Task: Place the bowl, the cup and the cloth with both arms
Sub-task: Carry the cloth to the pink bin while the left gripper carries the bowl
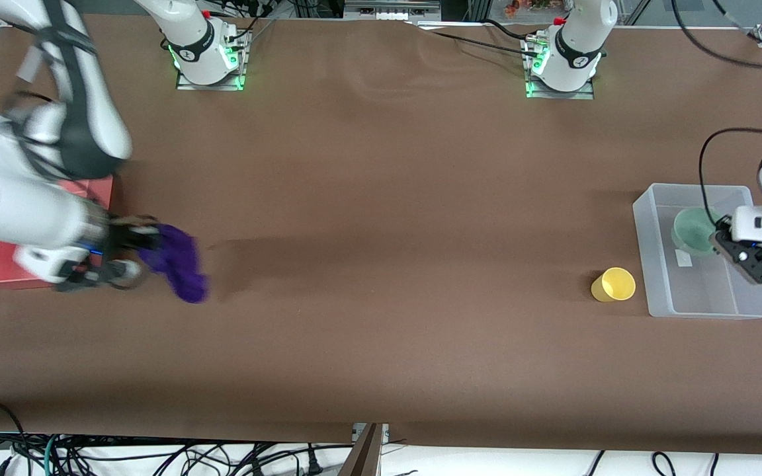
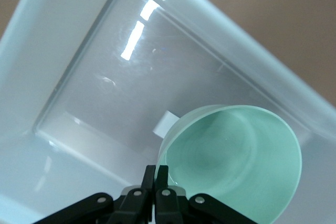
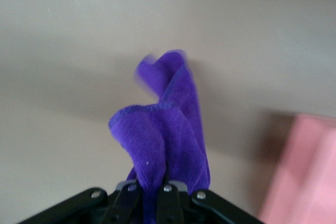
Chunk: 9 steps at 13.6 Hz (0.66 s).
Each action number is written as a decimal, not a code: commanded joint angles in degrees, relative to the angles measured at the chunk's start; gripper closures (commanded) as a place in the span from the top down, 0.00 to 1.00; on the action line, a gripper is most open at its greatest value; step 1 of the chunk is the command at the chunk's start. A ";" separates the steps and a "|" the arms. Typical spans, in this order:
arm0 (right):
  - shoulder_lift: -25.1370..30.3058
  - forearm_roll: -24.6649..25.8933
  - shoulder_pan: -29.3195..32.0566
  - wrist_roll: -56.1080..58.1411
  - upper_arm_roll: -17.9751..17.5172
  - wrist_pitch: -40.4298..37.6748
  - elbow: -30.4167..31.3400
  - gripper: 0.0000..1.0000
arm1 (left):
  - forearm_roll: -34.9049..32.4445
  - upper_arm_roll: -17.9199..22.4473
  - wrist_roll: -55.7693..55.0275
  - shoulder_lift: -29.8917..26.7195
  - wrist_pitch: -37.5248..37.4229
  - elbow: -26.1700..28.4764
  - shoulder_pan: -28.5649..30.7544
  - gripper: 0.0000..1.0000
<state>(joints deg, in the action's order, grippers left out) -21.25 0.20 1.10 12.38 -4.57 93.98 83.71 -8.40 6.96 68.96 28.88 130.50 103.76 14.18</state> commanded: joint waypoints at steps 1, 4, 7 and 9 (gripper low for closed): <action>-1.78 -0.12 0.48 12.28 6.91 -19.30 -12.48 0.00 | -0.65 -0.01 -0.05 4.86 3.79 -2.59 -0.30 0.00; -1.86 0.93 0.48 30.18 19.82 -23.93 -15.77 0.00 | -0.39 -0.10 -3.21 3.38 3.36 -2.33 -0.39 1.00; -3.44 3.14 0.92 43.05 29.06 -19.91 -13.85 0.00 | -0.04 -0.97 -3.91 -4.07 -3.11 -2.76 -0.39 1.00; -3.53 2.44 2.32 45.54 32.24 -14.20 -8.50 0.00 | 4.60 -2.29 -6.89 -9.43 -7.70 -2.86 -1.35 1.00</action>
<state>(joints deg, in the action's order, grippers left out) -24.22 2.45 2.91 55.29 25.63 75.93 71.68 -6.48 5.59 64.69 25.95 127.13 99.48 13.93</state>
